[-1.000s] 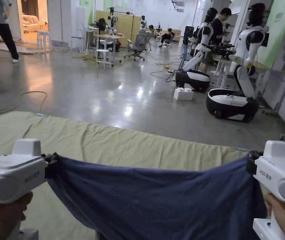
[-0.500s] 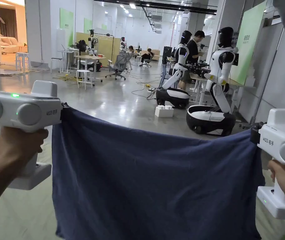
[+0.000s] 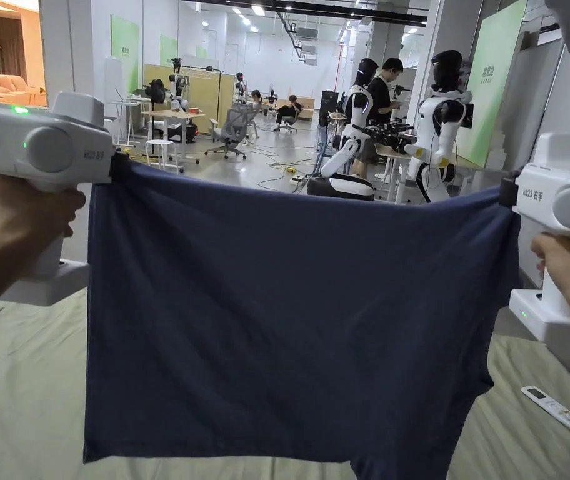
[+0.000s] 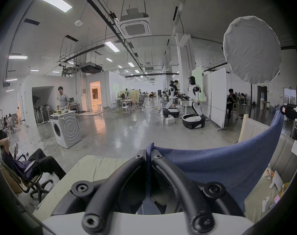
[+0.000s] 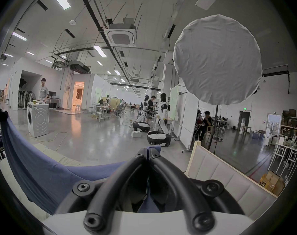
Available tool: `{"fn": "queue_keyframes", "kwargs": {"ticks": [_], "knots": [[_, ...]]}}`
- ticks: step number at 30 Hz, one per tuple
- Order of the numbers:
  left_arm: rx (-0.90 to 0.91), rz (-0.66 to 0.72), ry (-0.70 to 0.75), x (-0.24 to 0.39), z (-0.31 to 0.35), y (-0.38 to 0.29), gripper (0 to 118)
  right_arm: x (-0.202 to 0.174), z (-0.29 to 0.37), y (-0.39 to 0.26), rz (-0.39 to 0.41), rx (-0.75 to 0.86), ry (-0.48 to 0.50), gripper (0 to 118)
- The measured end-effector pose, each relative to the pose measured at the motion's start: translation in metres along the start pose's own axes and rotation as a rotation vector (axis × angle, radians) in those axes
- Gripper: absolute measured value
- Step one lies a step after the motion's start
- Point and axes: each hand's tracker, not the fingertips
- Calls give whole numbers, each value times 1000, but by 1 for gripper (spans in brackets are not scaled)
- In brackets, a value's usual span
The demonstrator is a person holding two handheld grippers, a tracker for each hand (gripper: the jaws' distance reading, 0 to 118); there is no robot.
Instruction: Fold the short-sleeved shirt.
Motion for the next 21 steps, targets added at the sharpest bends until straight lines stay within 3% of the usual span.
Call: {"fn": "queue_keyframes", "kwargs": {"ticks": [1,3,8,19,21], "knots": [[3,8,2,-11,-13,3,4,-1,-1,4,0,2,-1,2],[11,18,7,57,82,9,4,-2,0,7,1,17,-4,2],[32,-19,7,63,98,-2,4,-3,4,-7,6,22,6,2],[-58,31,-30,57,144,-100,4,-12,72,-85,27,-40,30,2],[-55,30,-29,57,124,-74,4,-13,93,-97,28,-39,36,2]]}}
